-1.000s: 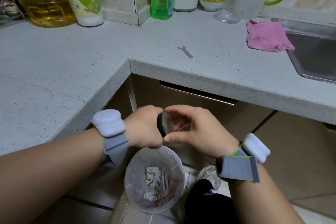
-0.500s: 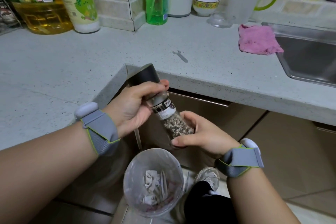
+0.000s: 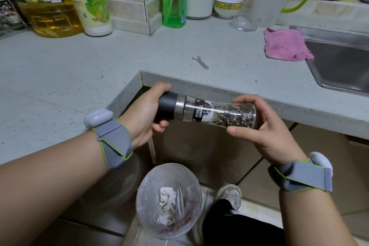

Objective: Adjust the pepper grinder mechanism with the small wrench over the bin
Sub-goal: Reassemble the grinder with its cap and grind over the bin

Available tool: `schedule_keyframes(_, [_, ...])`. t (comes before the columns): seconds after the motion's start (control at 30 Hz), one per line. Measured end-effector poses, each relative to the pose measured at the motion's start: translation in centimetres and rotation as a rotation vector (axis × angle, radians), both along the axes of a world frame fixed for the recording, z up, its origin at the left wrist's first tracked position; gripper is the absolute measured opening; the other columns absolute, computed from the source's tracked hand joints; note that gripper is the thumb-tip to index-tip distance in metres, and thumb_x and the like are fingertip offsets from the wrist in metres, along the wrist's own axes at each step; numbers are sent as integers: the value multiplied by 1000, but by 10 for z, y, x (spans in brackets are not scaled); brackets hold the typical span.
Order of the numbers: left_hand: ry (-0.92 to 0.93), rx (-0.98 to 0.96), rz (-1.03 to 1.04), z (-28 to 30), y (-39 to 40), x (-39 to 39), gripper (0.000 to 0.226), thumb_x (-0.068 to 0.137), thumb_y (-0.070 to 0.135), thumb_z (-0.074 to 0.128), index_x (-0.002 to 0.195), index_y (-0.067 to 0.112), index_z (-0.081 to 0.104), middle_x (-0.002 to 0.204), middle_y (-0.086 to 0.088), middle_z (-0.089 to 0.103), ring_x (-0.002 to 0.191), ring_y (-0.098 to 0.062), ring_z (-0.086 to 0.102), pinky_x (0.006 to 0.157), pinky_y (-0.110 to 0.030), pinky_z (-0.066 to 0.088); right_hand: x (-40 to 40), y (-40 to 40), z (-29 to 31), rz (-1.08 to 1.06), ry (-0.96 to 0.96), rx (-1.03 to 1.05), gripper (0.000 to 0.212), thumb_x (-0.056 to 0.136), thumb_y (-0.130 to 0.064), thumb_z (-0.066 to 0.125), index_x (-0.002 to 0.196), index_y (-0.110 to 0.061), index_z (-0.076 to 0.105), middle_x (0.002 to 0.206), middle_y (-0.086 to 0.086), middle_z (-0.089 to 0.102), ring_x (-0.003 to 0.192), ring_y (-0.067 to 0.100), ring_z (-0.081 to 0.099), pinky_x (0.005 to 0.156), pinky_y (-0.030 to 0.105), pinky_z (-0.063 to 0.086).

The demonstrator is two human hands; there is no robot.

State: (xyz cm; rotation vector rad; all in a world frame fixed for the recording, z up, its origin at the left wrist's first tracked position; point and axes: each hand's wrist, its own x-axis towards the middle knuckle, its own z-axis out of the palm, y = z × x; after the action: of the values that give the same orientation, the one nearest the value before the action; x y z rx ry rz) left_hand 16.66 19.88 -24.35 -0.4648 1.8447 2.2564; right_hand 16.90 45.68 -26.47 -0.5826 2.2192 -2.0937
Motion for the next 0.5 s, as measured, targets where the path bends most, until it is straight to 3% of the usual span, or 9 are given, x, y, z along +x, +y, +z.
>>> schedule_keyframes(0.07, [45,5,17,-3,3,1,30,91,42,51,88,12,48,75,-13,52,33,-14,36,32,-12,20,0,0,2,-7,-46,-6,51,57,-23,87,103,-21,63,92,-4,65,74,14,62,57,32,54])
schedule_keyframes(0.17, [128,-19,42,-1,9,4,29,94,39,48,84,12,49,75,-13,50,35,-15,39,31,-12,23,-1,0,4,-26,-149,-84,42,59,-29,83,93,-16,62,72,5,58,46,19,47,40,24,38])
schedule_keyframes(0.23, [387,-249,54,5,11,10,29,94,37,47,81,12,53,75,-13,50,48,-20,47,34,-18,33,0,1,5,14,-290,-169,34,63,-34,77,85,-15,61,60,8,52,34,15,37,39,16,30])
schedule_keyframes(0.33, [956,-744,-9,16,6,21,37,86,36,43,85,2,59,72,-16,55,65,-24,52,54,-28,41,1,-3,6,146,-589,-313,40,64,-44,76,78,-11,60,52,17,54,23,11,28,35,9,27])
schedule_keyframes(0.4, [1026,-821,-35,21,4,23,42,84,36,40,87,0,60,73,-17,57,68,-26,53,57,-30,41,3,-5,5,160,-679,-342,45,65,-49,73,80,-9,58,53,18,56,22,10,28,32,7,26])
schedule_keyframes(0.5, [921,-832,3,19,4,18,44,87,35,38,87,-4,59,78,-23,56,70,-29,52,59,-31,41,5,-13,2,144,-646,-401,23,76,-37,69,81,-16,59,60,14,51,29,9,31,33,9,23])
